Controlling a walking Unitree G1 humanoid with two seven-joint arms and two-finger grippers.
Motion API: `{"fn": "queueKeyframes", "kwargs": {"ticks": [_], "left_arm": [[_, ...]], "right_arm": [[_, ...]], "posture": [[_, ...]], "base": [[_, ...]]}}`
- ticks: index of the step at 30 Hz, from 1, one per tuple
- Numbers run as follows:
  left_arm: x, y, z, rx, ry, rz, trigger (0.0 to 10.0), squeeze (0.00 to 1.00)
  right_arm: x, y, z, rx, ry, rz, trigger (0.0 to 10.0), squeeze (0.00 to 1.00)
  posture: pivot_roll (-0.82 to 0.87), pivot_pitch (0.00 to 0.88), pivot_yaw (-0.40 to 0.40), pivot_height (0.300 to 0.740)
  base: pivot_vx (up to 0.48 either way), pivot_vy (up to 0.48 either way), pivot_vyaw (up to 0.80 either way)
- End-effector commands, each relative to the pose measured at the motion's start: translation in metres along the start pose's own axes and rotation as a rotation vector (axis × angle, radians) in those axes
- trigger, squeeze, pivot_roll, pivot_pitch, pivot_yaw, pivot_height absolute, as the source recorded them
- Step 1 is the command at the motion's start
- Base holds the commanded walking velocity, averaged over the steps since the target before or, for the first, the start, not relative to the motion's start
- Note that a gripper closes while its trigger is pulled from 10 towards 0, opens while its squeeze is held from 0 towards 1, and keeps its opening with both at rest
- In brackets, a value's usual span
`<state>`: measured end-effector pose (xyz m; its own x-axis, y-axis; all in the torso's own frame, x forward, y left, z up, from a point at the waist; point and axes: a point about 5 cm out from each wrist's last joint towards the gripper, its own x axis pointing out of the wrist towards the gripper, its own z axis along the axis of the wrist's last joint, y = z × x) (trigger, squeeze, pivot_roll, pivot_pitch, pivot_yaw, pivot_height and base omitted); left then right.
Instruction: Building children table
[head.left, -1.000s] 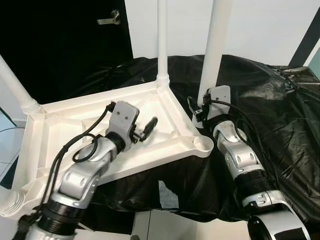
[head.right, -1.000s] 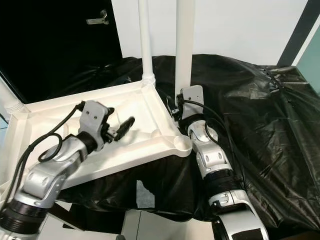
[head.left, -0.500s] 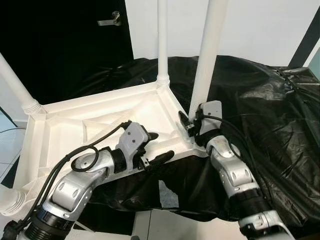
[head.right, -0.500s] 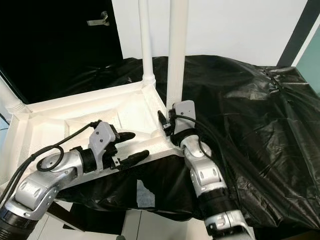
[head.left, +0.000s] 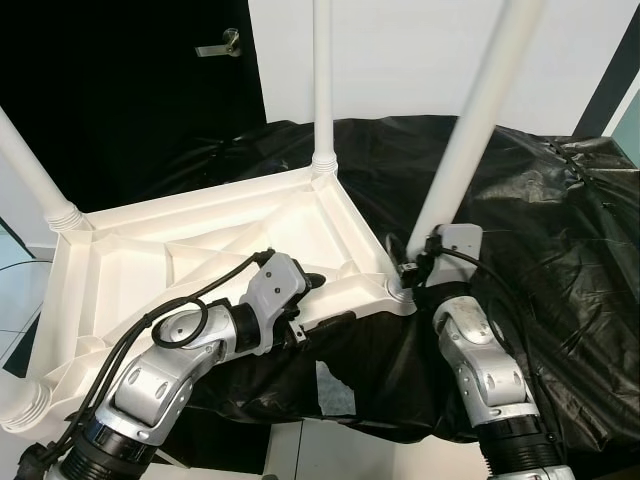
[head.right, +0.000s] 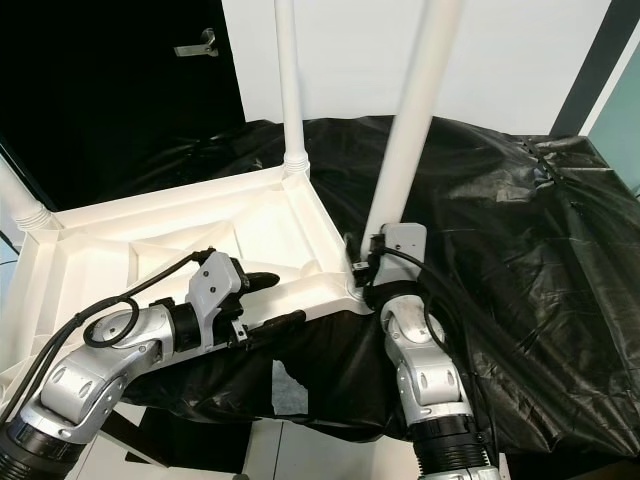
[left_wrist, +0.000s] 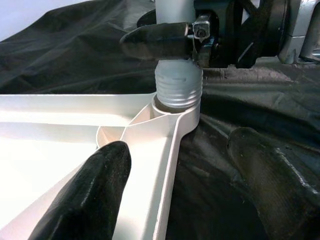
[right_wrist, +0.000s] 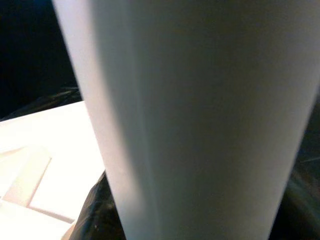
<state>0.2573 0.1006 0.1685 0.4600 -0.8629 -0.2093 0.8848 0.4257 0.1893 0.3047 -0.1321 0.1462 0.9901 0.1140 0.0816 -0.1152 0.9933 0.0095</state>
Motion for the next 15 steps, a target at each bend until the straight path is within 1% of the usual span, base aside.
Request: {"fn": "queueKeyframes", "kwargs": {"ticks": [1, 4, 9, 15], "left_arm": [[0.002, 0.001, -0.001, 0.015, 0.011, 0.008, 10.0, 0.0], [0.003, 0.002, -0.001, 0.019, 0.01, 0.007, 10.0, 0.0], [0.004, 0.004, 0.0, 0.021, 0.006, 0.018, 10.0, 0.0], [0.002, 0.006, 0.001, 0.023, 0.005, 0.031, 10.0, 0.0]], "right_arm": [[-0.003, -0.007, -0.021, 0.019, 0.107, -0.037, 10.0, 0.0], [-0.001, -0.007, -0.02, 0.017, 0.112, -0.033, 10.0, 0.0], [0.004, -0.002, -0.02, 0.002, 0.127, 0.01, 10.0, 0.0], [0.012, 0.008, -0.02, -0.112, 0.135, 0.145, 10.0, 0.0]], "posture": [[0.04, 0.0, 0.036, 0.74], [0.04, 0.0, 0.036, 0.74], [0.05, 0.0, 0.033, 0.74], [0.05, 0.0, 0.035, 0.74]], "base": [[0.0, 0.0, 0.0], [0.0, 0.0, 0.0], [0.0, 0.0, 0.0], [0.0, 0.0, 0.0]]}}
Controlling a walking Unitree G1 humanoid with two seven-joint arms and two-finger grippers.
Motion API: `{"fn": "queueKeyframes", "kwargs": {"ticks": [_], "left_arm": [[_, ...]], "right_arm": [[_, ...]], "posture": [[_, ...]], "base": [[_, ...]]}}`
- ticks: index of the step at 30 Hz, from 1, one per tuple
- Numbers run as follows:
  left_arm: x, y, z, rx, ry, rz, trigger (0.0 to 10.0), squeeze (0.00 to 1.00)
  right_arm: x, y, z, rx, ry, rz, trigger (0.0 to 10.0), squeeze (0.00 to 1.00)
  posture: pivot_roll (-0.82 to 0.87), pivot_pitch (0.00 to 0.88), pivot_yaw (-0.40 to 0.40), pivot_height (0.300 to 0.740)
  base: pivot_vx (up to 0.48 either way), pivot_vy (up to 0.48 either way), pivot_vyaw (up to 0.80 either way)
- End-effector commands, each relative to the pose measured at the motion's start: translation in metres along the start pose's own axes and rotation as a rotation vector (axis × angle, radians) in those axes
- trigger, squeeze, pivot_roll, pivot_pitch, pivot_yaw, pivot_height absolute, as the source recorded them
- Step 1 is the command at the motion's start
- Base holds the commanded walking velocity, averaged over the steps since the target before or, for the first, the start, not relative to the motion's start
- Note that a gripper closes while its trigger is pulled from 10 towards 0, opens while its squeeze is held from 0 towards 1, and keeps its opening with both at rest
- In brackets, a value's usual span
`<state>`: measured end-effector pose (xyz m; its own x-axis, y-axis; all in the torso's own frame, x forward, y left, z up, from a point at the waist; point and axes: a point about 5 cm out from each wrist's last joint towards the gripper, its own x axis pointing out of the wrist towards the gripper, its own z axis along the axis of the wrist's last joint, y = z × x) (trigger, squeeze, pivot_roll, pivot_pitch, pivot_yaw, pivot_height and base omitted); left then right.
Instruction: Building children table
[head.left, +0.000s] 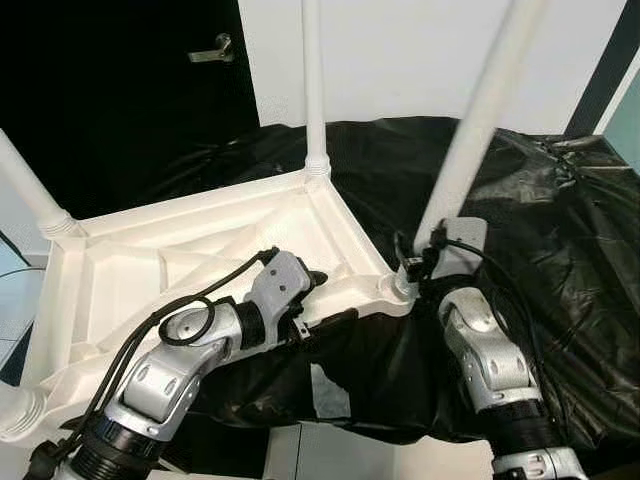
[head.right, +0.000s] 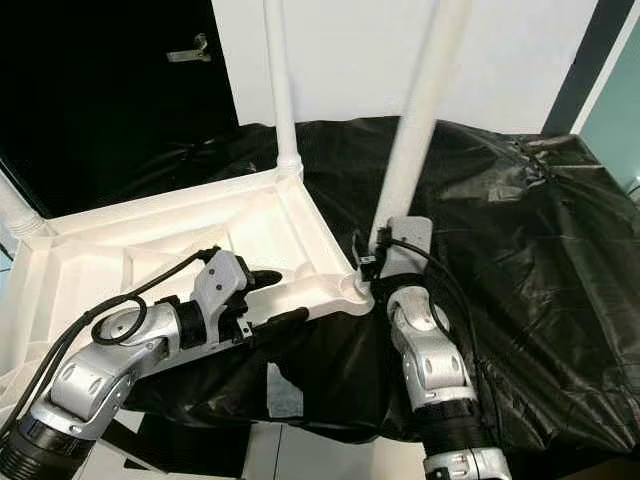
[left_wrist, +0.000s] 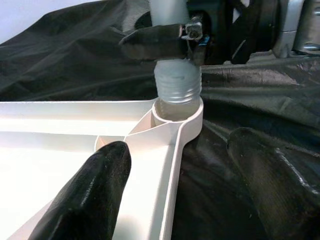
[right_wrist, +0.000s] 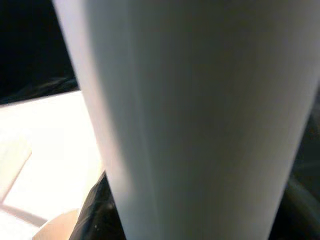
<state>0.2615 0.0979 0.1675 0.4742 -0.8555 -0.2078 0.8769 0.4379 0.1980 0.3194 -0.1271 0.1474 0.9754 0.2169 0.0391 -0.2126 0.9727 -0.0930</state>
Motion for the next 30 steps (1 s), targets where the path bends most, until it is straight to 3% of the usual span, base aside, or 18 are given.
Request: {"fn": "queueKeyframes", "kwargs": {"ticks": [1, 8, 21, 26, 27, 30], "left_arm": [[-0.003, 0.004, 0.002, 0.018, 0.003, 0.012, 10.0, 0.0], [-0.005, 0.002, 0.0, 0.022, 0.014, 0.008, 10.0, 0.0], [-0.007, 0.007, 0.001, 0.026, 0.009, 0.029, 10.0, 0.0], [-0.005, 0.008, 0.002, 0.029, 0.009, 0.025, 10.0, 0.0], [-0.005, 0.008, 0.002, 0.032, 0.006, 0.025, 10.0, 0.0], [-0.004, 0.008, 0.004, 0.034, 0.003, 0.025, 10.0, 0.0]], "right_arm": [[-0.001, 0.008, -0.019, -0.025, 0.095, 0.059, 10.0, 0.0], [-0.003, 0.018, -0.018, -0.113, 0.096, 0.137, 10.0, 0.0], [-0.017, 0.013, -0.026, -0.097, 0.13, 0.107, 10.0, 0.0], [-0.016, 0.007, -0.029, -0.17, 0.129, 0.138, 10.0, 0.0], [-0.017, 0.006, -0.032, -0.245, 0.113, 0.182, 10.0, 0.0], [-0.021, 0.009, -0.035, -0.338, 0.087, 0.285, 10.0, 0.0]], "posture": [[0.05, 0.0, 0.034, 0.74], [0.06, 0.0, 0.026, 0.74], [0.05, 0.0, 0.021, 0.74], [0.05, 0.0, 0.023, 0.74], [0.05, 0.0, 0.025, 0.74], [0.05, 0.0, 0.024, 0.74]], "base": [[0.0, 0.0, 0.0], [0.0, 0.0, 0.0], [0.0, 0.0, 0.0], [0.0, 0.0, 0.0], [0.0, 0.0, 0.0], [0.0, 0.0, 0.0]]}}
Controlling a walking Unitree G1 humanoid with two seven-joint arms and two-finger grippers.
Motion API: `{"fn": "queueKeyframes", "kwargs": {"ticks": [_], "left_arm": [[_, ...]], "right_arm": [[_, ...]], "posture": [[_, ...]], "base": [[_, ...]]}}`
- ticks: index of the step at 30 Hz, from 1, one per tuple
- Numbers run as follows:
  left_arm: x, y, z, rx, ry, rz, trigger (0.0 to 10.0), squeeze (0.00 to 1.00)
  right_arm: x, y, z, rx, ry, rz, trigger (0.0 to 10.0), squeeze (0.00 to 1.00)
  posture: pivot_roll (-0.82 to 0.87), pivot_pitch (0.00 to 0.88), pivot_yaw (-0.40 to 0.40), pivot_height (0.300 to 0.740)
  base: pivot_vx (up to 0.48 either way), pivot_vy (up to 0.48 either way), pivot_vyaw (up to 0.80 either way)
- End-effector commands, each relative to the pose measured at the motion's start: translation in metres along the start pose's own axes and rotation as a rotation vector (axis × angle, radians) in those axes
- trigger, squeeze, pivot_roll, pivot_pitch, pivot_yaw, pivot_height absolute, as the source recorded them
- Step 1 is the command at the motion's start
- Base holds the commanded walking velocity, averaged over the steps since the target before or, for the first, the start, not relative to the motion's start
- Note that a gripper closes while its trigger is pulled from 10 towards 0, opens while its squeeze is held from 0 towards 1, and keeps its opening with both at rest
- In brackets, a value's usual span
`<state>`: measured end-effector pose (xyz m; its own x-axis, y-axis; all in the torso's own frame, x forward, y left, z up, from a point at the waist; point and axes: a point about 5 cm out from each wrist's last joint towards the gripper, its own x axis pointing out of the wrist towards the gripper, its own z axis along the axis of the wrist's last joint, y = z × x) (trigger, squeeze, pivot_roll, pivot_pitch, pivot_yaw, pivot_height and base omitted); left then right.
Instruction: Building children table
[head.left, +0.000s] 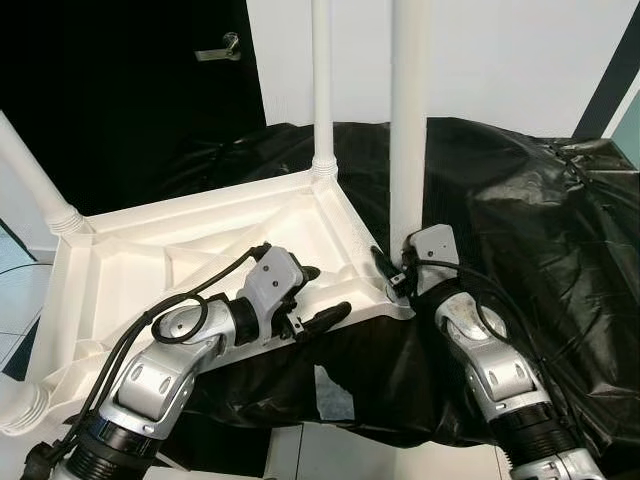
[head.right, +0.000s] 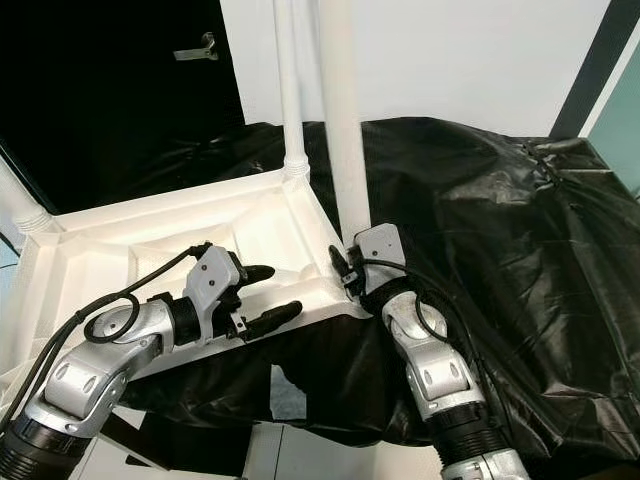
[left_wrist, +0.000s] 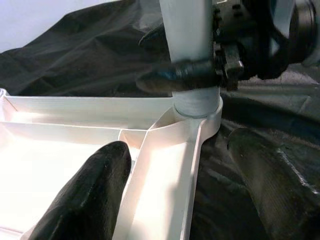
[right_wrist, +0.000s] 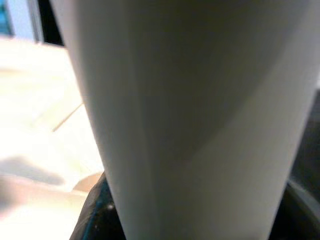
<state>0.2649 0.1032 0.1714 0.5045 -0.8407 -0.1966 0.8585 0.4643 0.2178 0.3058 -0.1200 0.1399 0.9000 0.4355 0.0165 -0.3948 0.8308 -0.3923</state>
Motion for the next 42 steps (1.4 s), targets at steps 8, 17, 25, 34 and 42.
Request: {"fn": "queueKeyframes", "kwargs": {"ticks": [8, 17, 25, 34, 42], "left_arm": [[-0.001, 0.002, 0.003, 0.03, 0.006, -0.011, 10.0, 0.0], [-0.003, 0.003, 0.004, 0.037, 0.005, -0.005, 10.0, 0.0], [-0.004, 0.005, 0.006, 0.045, 0.004, -0.006, 10.0, 0.0], [-0.004, 0.006, 0.006, 0.045, 0.005, -0.005, 10.0, 0.0], [-0.005, 0.005, 0.008, 0.05, 0.002, -0.006, 10.0, 0.0]], "right_arm": [[-0.014, 0.02, -0.031, -0.042, 0.066, 0.194, 10.0, 0.0], [-0.013, 0.022, -0.035, 0.183, 0.051, 0.166, 10.0, 0.0], [-0.01, 0.024, -0.039, 0.369, 0.095, 0.126, 10.0, 0.0], [-0.01, 0.021, -0.044, 0.423, 0.116, 0.094, 10.0, 0.0], [-0.016, 0.014, -0.053, 0.583, 0.136, -0.012, 10.0, 0.0]], "posture": [[0.06, 0.0, 0.025, 0.74], [0.06, 0.0, 0.027, 0.74], [0.06, 0.0, 0.032, 0.74], [0.06, 0.0, 0.034, 0.74], [0.06, 0.0, 0.032, 0.74]], "base": [[0.0, 0.0, 0.0], [0.0, 0.0, 0.0], [0.0, 0.0, 0.0], [0.0, 0.0, 0.0], [0.0, 0.0, 0.0]]}}
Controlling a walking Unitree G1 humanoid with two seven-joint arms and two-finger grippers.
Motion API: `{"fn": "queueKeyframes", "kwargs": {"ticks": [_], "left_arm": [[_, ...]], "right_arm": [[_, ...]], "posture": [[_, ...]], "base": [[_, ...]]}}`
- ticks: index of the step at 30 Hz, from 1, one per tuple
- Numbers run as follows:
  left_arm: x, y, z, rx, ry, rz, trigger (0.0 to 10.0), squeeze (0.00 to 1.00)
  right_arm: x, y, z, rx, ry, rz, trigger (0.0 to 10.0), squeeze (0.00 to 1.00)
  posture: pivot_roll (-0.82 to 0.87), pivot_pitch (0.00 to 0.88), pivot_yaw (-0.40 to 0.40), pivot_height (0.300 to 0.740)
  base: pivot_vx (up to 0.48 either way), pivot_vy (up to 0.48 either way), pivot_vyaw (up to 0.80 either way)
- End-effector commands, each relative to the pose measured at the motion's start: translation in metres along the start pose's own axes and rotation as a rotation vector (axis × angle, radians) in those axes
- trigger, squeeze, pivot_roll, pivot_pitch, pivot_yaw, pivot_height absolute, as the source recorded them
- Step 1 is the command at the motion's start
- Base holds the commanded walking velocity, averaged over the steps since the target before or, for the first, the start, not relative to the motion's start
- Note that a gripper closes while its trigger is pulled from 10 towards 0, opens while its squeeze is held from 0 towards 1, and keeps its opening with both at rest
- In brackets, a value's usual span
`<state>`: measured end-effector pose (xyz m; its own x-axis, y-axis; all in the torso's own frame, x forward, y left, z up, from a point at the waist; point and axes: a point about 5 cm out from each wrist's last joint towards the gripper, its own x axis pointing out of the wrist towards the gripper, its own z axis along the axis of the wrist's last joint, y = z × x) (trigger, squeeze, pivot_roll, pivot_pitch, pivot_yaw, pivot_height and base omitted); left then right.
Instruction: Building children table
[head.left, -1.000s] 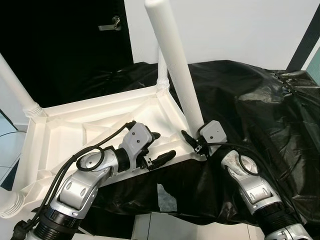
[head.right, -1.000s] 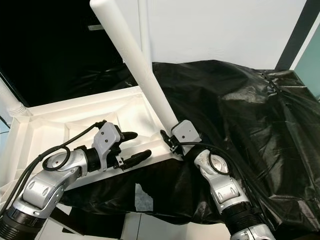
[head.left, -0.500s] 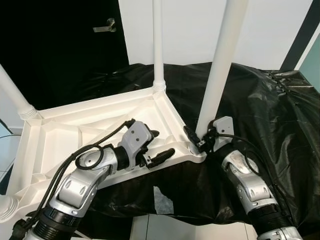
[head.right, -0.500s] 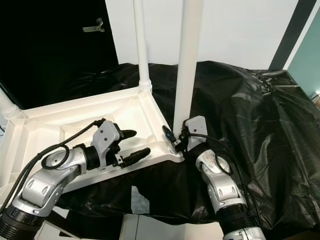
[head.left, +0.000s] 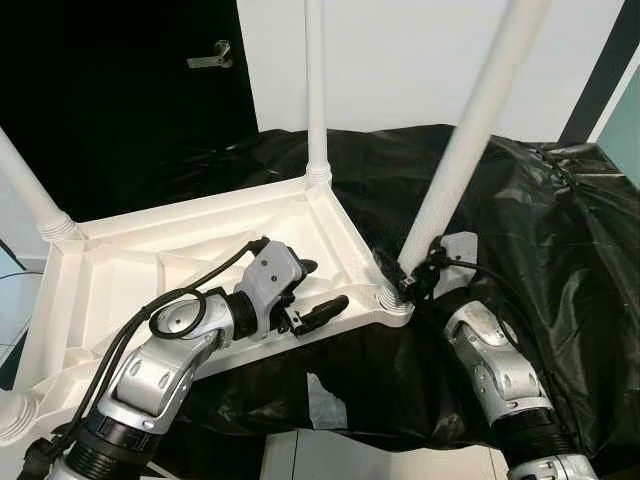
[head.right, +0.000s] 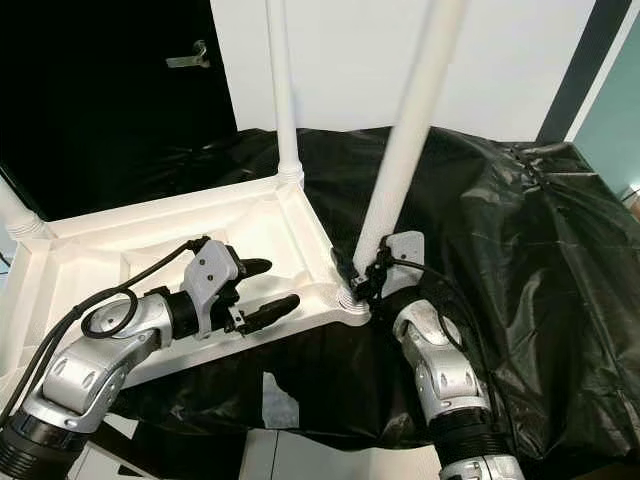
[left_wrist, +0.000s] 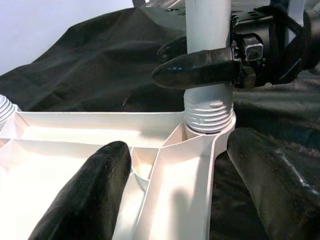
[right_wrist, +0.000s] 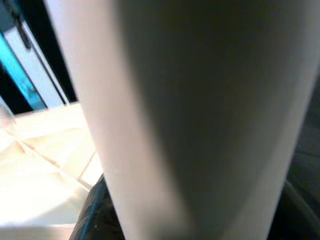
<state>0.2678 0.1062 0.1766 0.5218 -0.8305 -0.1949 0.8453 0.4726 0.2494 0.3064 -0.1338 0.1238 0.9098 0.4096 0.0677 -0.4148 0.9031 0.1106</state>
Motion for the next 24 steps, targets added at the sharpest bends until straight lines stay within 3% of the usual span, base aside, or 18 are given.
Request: {"fn": "queueKeyframes", "kwargs": {"ticks": [1, 6, 12, 13, 14, 16, 18, 19, 24], "left_arm": [[-0.003, 0.0, 0.004, 0.022, -0.002, -0.025, 10.0, 0.0], [-0.004, 0.001, 0.004, 0.021, 0.0, -0.023, 10.0, 0.0], [-0.004, 0.002, 0.004, 0.023, 0.001, -0.023, 10.0, 0.0], [-0.004, 0.002, 0.005, 0.023, 0.001, -0.023, 10.0, 0.0], [-0.004, 0.002, 0.005, 0.023, 0.001, -0.023, 10.0, 0.0], [-0.004, 0.002, 0.005, 0.025, 0.0, -0.023, 10.0, 0.0], [-0.004, 0.002, 0.005, 0.025, 0.0, -0.023, 10.0, 0.0], [-0.005, 0.003, 0.006, 0.027, -0.001, -0.022, 10.0, 0.0], [-0.006, 0.005, 0.007, 0.031, -0.003, -0.019, 10.0, 0.0]], "right_arm": [[-0.013, -0.002, -0.04, 0.095, 0.18, -0.049, 10.0, 0.0], [-0.015, -0.005, -0.044, 0.153, 0.18, -0.108, 10.0, 0.0], [-0.016, -0.005, -0.047, 0.102, 0.193, -0.11, 10.0, 0.0], [-0.017, -0.003, -0.048, 0.041, 0.206, -0.096, 10.0, 0.0], [-0.017, -0.003, -0.048, 0.041, 0.206, -0.096, 10.0, 0.0], [-0.02, 0.002, -0.053, -0.116, 0.242, -0.035, 10.0, 0.0], [-0.02, 0.002, -0.053, -0.116, 0.242, -0.035, 10.0, 0.0], [-0.022, 0.005, -0.057, -0.181, 0.261, 0.003, 10.0, 0.0], [-0.026, 0.011, -0.063, -0.275, 0.288, 0.07, 10.0, 0.0]], "posture": [[0.06, 0.0, 0.033, 0.74], [0.06, 0.0, 0.037, 0.74], [0.06, 0.0, 0.045, 0.74], [0.06, 0.0, 0.048, 0.74], [0.06, 0.0, 0.048, 0.74], [0.06, 0.0, 0.049, 0.74], [0.06, 0.0, 0.049, 0.74], [0.06, 0.0, 0.05, 0.74], [0.06, 0.0, 0.054, 0.74]], "base": [[0.0, 0.0, 0.0], [0.0, 0.0, 0.0], [0.0, 0.0, 0.0], [0.0, 0.0, 0.0], [0.0, 0.0, 0.0], [0.0, 0.0, 0.0], [0.0, 0.0, 0.0], [0.0, 0.0, 0.0], [0.0, 0.0, 0.0]]}}
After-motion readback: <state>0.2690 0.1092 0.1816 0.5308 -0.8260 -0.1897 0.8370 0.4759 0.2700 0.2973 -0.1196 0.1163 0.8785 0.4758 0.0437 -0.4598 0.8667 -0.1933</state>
